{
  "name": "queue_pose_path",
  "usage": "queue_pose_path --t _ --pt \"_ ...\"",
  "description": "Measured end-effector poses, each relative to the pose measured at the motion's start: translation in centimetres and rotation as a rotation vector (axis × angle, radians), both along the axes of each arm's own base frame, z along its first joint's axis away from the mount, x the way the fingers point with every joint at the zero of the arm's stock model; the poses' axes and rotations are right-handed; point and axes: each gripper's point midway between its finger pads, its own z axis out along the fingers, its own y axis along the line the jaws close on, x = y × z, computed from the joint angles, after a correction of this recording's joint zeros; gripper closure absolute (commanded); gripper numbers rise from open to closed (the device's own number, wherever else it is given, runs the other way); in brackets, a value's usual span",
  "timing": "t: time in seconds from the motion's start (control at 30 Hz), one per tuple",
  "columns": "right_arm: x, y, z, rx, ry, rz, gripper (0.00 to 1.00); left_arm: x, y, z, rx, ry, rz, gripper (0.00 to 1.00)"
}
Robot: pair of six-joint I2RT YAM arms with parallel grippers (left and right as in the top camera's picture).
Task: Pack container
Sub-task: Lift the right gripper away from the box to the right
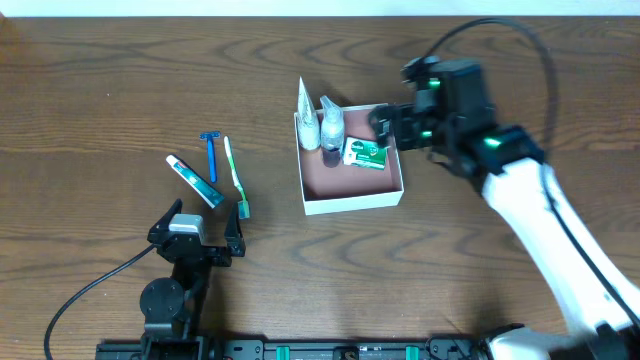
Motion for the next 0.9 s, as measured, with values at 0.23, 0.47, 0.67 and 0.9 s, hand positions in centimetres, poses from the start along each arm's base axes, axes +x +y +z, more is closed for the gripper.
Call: queue_pose_path --t 0.23,0.47,0.67,0.9 --pt "-0.7 -10.4 4.2 -0.039 -0.065 -0.401 0.01 0.0 0.0 0.0 0.0 0.0 0.0 0.02" --pt "-2.1 -15.5 2.7 -0.111 0.01 -0.586 0.01 0.0 0.0 0.0 0.0 -0.001 0.0 0.02" --pt "-2.8 -16.0 2.1 -0.131 0.045 -0.605 0.01 0.0 0.0 0.0 0.0 0.0 0.0 0.02" --pt "-2.9 -16.0 2.0 -0.134 0.049 -0.608 0.01 0.0 0.3 0.1 0.011 -0.003 0.017 0.02"
